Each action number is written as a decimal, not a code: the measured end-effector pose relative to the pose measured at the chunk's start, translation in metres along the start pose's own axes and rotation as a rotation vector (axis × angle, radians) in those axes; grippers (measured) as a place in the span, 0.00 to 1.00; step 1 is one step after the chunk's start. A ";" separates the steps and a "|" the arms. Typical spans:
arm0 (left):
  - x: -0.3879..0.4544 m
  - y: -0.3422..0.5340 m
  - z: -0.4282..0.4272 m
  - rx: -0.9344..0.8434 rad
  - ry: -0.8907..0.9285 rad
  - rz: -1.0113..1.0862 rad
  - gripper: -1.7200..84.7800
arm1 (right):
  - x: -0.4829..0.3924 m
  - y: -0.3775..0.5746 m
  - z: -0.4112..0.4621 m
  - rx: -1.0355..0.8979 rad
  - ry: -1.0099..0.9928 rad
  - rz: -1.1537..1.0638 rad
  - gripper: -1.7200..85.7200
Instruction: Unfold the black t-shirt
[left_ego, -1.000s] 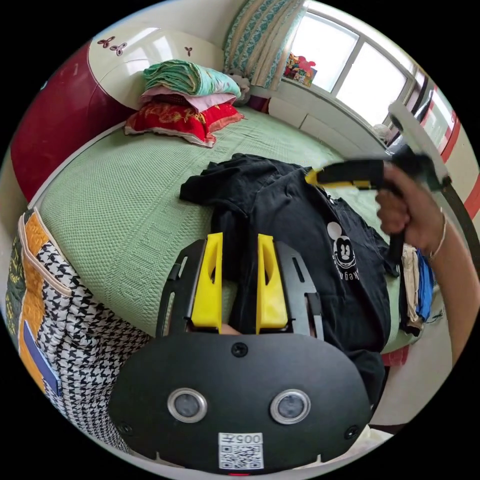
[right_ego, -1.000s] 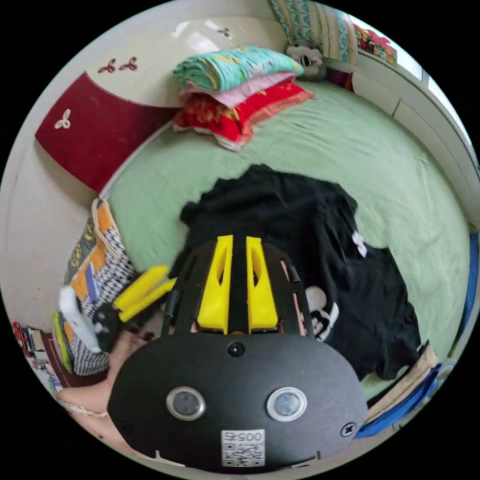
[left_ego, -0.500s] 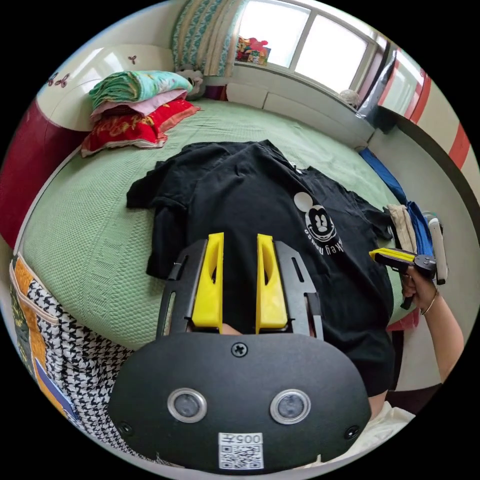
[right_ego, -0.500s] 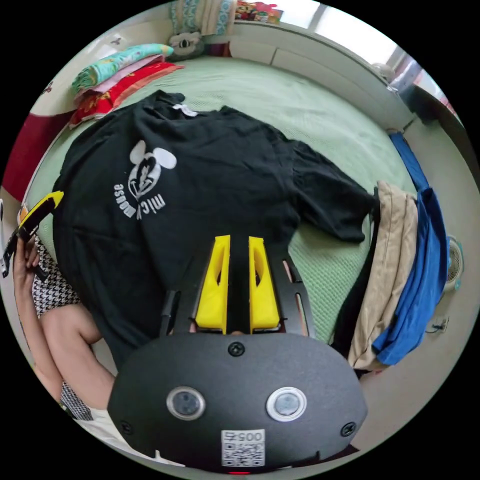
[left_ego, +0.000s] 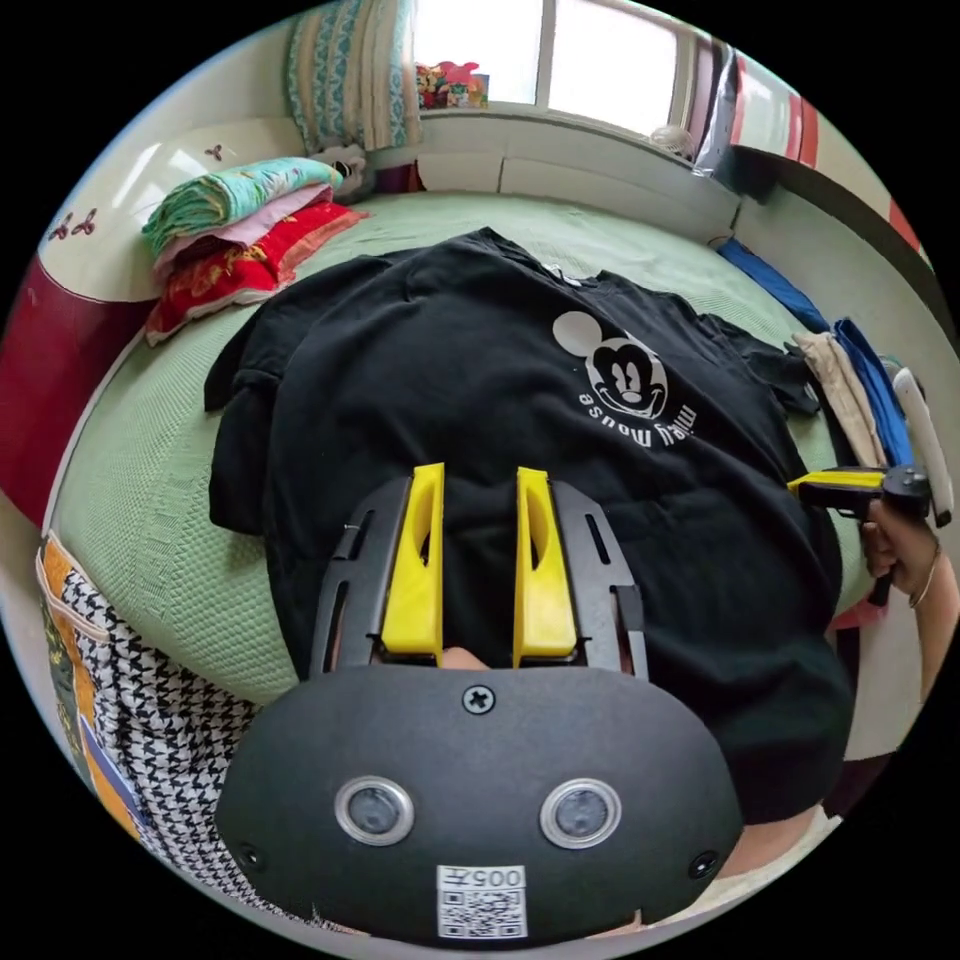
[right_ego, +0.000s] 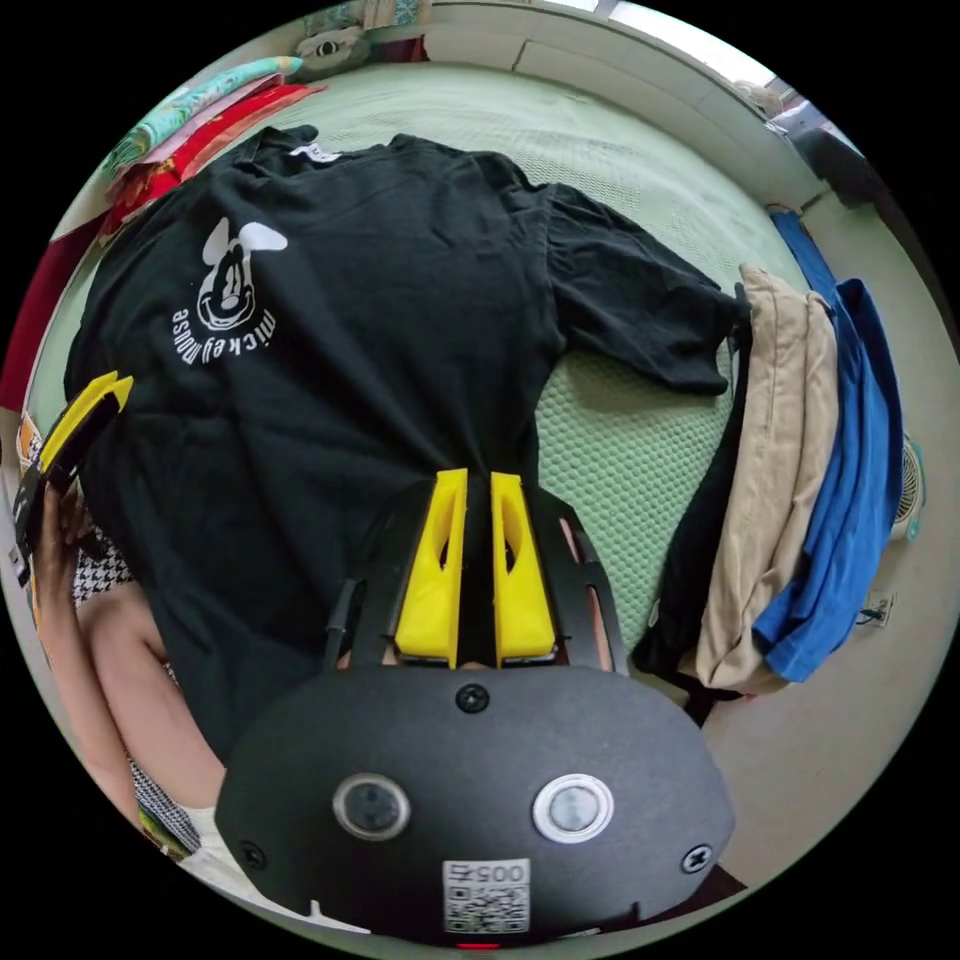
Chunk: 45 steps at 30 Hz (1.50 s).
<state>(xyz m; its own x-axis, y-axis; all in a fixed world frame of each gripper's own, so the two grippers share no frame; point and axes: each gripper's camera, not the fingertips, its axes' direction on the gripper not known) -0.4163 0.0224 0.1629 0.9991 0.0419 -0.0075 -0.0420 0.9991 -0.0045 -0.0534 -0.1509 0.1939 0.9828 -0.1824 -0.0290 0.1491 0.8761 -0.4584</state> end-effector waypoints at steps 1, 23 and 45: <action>0.004 0.004 0.000 0.014 -0.008 -0.018 0.15 | -0.001 0.004 -0.001 0.012 0.013 -0.004 0.06; 0.051 0.127 -0.175 -0.029 0.055 -0.155 0.01 | -0.059 0.215 -0.091 0.271 -0.262 0.122 0.01; 0.076 0.167 -0.200 -0.033 0.052 -0.226 0.01 | -0.063 0.274 -0.095 0.275 -0.305 0.061 0.01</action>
<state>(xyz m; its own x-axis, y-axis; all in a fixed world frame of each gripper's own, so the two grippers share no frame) -0.3489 0.1914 -0.0388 0.9815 -0.1837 -0.0545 0.1814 0.9824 -0.0447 -0.0848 0.0578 -0.0141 0.9719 -0.0220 0.2345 0.0723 0.9754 -0.2081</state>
